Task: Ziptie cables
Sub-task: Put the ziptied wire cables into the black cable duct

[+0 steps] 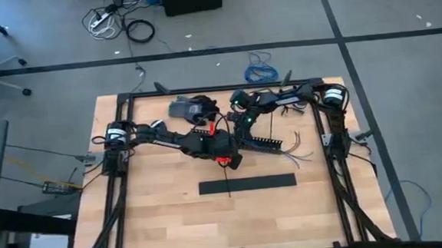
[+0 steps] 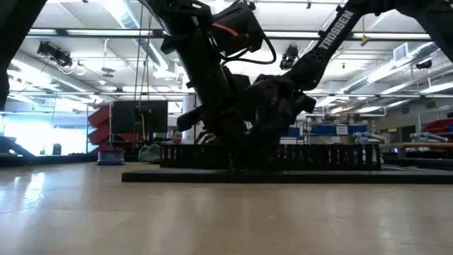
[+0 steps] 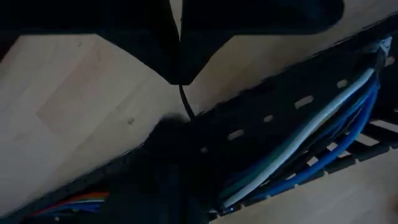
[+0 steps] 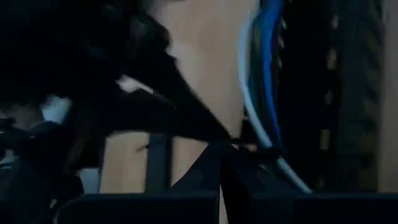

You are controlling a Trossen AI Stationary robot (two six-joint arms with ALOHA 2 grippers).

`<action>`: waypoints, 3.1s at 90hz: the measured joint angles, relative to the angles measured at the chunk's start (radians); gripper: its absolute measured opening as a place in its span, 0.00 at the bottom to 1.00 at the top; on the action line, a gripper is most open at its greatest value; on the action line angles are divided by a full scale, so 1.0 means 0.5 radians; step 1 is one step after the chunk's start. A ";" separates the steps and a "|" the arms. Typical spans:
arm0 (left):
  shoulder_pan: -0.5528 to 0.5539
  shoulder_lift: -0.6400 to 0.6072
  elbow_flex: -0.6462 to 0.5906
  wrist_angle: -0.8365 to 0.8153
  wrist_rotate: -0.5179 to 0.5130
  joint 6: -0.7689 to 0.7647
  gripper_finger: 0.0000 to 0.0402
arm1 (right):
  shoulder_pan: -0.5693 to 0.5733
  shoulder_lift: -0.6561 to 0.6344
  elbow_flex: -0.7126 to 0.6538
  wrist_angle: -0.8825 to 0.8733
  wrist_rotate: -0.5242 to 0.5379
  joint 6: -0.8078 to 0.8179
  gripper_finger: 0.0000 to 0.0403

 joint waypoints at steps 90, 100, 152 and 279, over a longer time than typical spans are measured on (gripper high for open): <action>-0.001 -0.002 0.002 0.029 0.024 0.010 0.00 | 0.088 -0.118 -0.002 0.101 0.474 -0.047 0.00; -0.002 -0.002 0.002 0.021 0.037 0.012 0.00 | 0.131 -0.118 0.000 0.039 0.514 -0.066 0.00; -0.001 -0.003 0.003 -0.038 0.078 0.012 0.00 | 0.180 -0.123 0.002 -0.224 0.654 -0.157 0.00; -0.017 0.001 -0.001 -0.134 0.073 0.060 0.00 | 0.228 -0.379 -0.006 -0.276 0.849 -0.109 0.00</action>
